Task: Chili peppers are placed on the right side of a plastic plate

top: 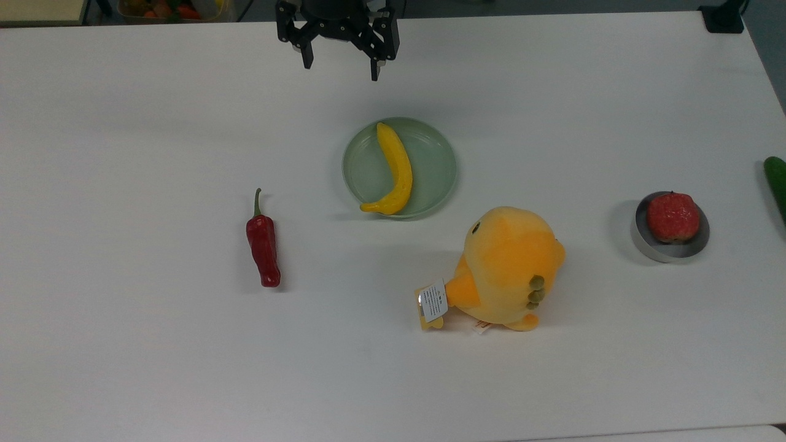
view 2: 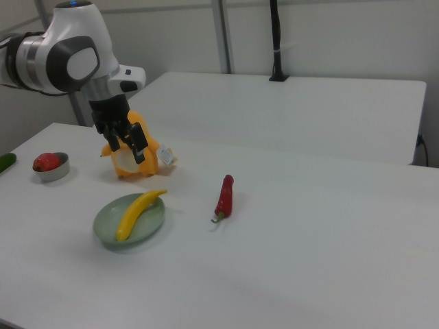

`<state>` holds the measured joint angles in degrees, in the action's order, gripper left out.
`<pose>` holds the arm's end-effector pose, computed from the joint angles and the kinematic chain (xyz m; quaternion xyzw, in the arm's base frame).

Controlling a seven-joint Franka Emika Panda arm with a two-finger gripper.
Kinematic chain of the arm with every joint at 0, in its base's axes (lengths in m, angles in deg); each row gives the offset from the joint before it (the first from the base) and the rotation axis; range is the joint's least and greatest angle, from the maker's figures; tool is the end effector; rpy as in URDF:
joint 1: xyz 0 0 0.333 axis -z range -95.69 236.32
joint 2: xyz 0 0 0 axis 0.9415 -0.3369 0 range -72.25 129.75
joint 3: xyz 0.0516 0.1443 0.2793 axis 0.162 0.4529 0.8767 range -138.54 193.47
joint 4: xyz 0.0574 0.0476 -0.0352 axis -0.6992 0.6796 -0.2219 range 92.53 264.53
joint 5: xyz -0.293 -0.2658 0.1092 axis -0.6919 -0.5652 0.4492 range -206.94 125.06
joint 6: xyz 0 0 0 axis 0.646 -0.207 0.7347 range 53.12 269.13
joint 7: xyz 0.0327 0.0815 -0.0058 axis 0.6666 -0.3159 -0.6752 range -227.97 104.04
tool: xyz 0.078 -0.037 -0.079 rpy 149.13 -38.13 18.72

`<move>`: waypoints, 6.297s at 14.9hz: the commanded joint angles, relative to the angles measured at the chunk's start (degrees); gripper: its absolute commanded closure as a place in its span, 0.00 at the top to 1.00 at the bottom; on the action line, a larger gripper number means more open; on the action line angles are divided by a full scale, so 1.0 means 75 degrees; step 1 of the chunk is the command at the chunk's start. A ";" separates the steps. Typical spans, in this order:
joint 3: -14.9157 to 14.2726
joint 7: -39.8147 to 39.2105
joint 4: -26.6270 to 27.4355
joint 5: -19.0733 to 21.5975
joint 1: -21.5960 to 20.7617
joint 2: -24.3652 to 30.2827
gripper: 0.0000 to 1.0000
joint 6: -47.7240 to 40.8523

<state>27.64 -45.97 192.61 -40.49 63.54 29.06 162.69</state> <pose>0.5839 0.0718 0.5272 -0.9959 0.0799 -0.0402 0.0120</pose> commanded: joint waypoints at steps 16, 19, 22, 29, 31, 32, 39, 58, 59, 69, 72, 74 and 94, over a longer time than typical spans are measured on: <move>0.0387 -0.0199 -0.0073 0.0139 0.0470 -0.0029 1.00 -0.0143; 0.0376 -0.0199 -0.0073 0.0127 0.0470 -0.0029 1.00 -0.0143; 0.0387 -0.0211 -0.0061 0.0115 0.0470 -0.0029 1.00 -0.0143; 0.0387 -0.0222 -0.0015 0.0069 0.0481 -0.0052 1.00 0.0054; 0.0387 -0.0397 0.0208 0.0045 0.0493 -0.0052 1.00 0.0499; 0.0387 -0.0677 0.0220 0.0045 0.0551 -0.0064 1.00 0.0617; 0.0375 -0.2215 0.0115 -0.0725 0.1208 -0.1152 1.00 0.2455; 0.0375 -0.2156 -0.1104 -0.2861 0.1442 -0.3907 1.00 0.3970; 0.0364 -0.2156 -0.1185 -0.2861 0.1442 -0.4036 1.00 0.4017; 0.0364 -0.1617 -0.1643 -0.3423 0.1302 -0.4670 0.08 0.4040; 0.0364 -0.1664 -0.1608 -0.3517 0.1325 -0.4565 0.08 0.4040; 0.0375 -0.1652 -0.1294 -0.3565 0.1337 -0.4169 0.08 0.4017; 0.0786 -0.2144 0.1275 -0.1502 0.1290 -0.2138 0.96 0.2728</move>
<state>33.47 -60.89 200.49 -53.20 73.48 11.33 184.37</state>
